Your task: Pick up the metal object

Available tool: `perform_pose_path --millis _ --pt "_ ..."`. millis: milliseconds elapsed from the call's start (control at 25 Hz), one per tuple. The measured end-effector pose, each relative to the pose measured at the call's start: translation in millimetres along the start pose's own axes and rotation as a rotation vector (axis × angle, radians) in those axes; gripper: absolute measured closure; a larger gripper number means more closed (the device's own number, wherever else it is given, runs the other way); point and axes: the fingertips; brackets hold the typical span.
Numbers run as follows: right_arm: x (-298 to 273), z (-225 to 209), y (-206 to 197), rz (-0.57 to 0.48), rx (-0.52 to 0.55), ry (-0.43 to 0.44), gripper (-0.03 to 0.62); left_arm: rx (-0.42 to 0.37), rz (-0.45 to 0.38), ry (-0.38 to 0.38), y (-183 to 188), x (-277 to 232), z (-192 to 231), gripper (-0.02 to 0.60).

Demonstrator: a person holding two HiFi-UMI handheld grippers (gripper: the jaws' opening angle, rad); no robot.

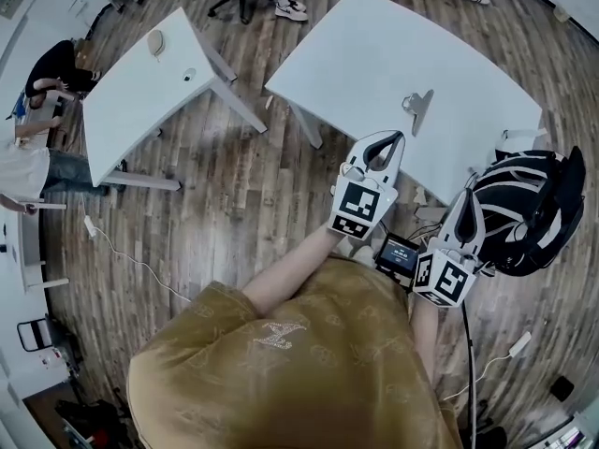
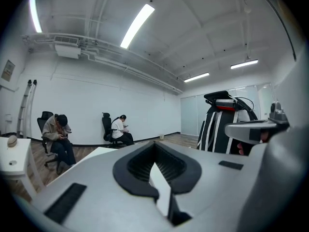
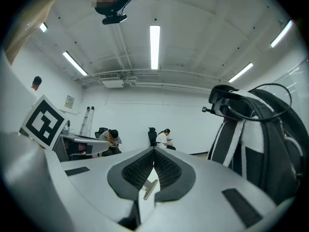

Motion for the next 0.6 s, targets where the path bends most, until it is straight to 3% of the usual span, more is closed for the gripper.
perform_pose_path --millis 600 --pt "-29.0 11.7 -5.1 0.019 0.001 -0.062 0.586 -0.011 0.018 -0.065 -6.6 -23.8 24.0 0.575"
Point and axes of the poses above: the fingertips, and each gripper's own axes: x backward along the fingers, z to its left, y out of its top, and after that the axes turned 7 degrees about z, right-handed
